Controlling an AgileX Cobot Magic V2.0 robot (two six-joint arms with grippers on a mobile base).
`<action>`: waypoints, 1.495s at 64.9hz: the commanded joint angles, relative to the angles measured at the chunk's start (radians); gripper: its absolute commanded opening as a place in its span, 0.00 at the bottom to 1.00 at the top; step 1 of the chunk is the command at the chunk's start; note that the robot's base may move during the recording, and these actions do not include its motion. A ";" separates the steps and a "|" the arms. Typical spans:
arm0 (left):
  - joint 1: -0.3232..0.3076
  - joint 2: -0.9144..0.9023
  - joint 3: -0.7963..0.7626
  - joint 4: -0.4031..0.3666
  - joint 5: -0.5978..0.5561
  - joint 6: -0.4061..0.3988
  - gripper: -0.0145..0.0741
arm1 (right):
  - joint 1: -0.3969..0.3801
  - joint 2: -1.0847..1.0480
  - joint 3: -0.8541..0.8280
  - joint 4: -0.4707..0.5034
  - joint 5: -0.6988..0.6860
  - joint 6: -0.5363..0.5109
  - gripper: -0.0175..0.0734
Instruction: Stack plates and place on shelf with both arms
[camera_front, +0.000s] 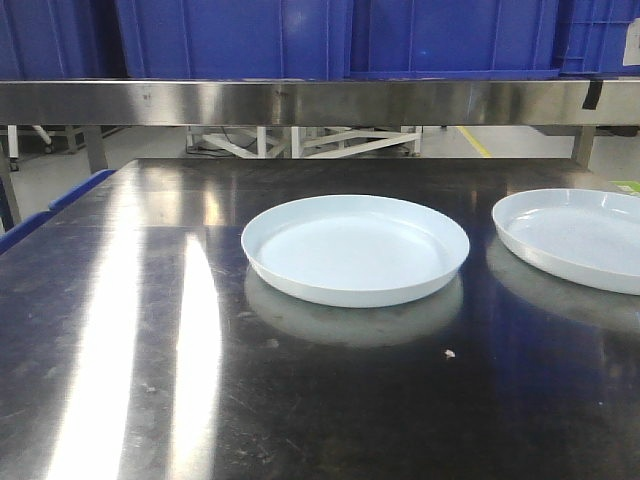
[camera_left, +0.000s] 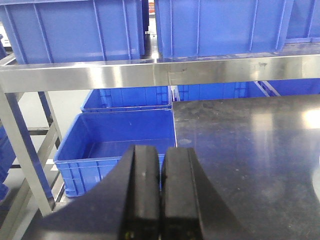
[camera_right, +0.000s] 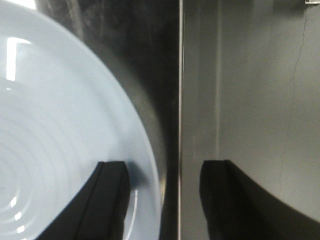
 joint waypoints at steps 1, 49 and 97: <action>-0.001 0.004 -0.030 -0.003 -0.080 -0.001 0.26 | 0.007 -0.038 -0.029 0.008 -0.024 -0.010 0.68; -0.001 0.004 -0.030 -0.003 -0.080 -0.001 0.26 | -0.024 -0.104 -0.134 0.105 0.063 -0.010 0.25; -0.001 0.004 -0.030 -0.003 -0.080 -0.001 0.26 | 0.298 -0.129 -0.154 0.329 0.023 0.005 0.25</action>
